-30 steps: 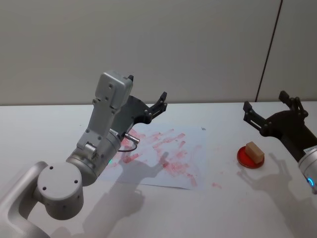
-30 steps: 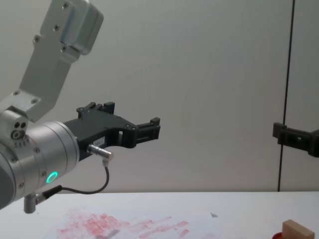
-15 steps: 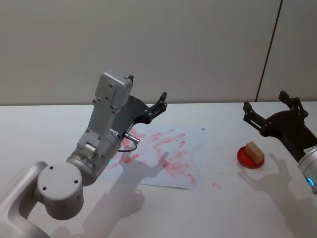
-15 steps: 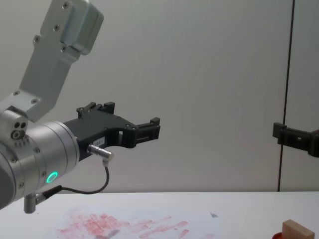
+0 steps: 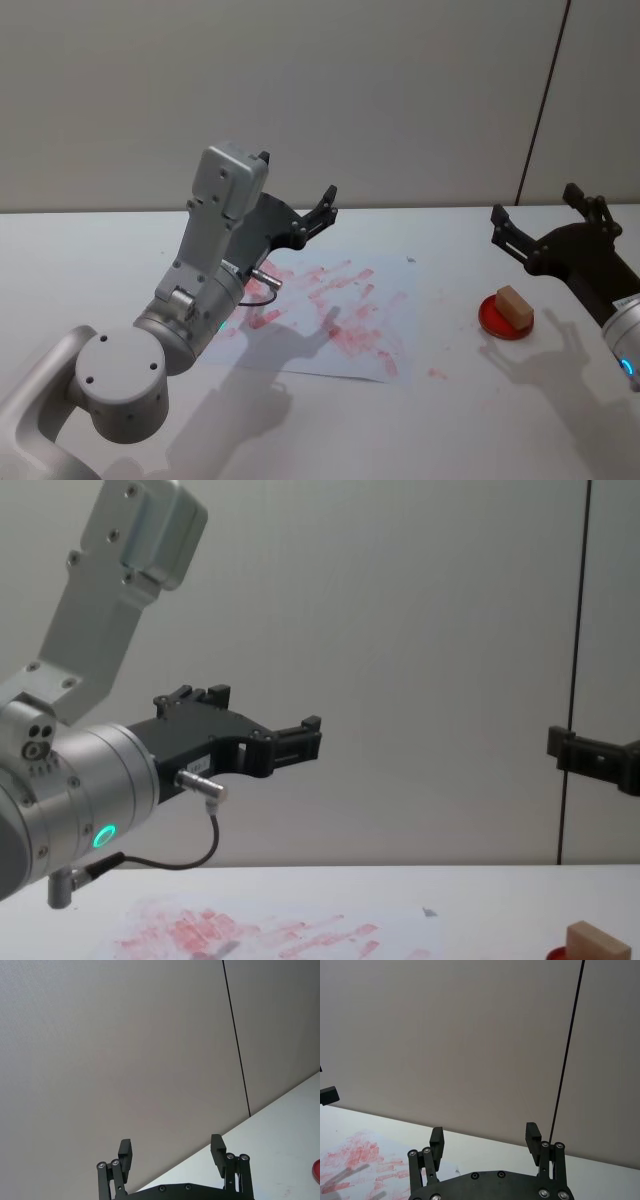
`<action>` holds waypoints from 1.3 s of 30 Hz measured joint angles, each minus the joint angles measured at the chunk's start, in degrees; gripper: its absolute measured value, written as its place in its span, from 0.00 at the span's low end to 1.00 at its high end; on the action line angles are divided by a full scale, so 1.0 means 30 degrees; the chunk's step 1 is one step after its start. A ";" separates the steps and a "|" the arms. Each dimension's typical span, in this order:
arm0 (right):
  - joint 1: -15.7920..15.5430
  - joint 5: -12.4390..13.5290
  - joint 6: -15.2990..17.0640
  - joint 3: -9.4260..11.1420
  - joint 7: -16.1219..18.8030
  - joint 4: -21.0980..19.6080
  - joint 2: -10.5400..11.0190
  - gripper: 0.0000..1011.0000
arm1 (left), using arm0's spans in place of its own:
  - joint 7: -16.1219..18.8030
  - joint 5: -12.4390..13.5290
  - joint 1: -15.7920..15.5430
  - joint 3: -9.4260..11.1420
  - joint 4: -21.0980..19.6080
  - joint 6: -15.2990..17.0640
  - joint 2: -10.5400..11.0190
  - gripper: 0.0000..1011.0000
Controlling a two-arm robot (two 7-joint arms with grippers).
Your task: Use the one hand to pick up the stamp and affix it onto the A4 paper.
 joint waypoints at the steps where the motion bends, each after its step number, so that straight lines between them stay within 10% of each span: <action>1: 0.0001 0.0000 0.0000 0.0000 0.0002 0.0001 0.0000 0.99 | 0.0001 0.0000 0.0000 0.0001 0.0000 0.0000 0.0000 0.99; 24: -0.1862 0.1262 0.1725 0.1119 -0.1248 -0.0691 0.1644 0.99 | 0.0001 0.0000 0.0000 0.0001 0.0000 0.0000 0.0000 0.99; 39: -0.0749 0.0039 0.3731 0.0584 -0.0473 0.0744 0.0870 0.99 | 0.0001 -0.0001 0.0000 0.0001 0.0000 -0.0001 0.0000 0.99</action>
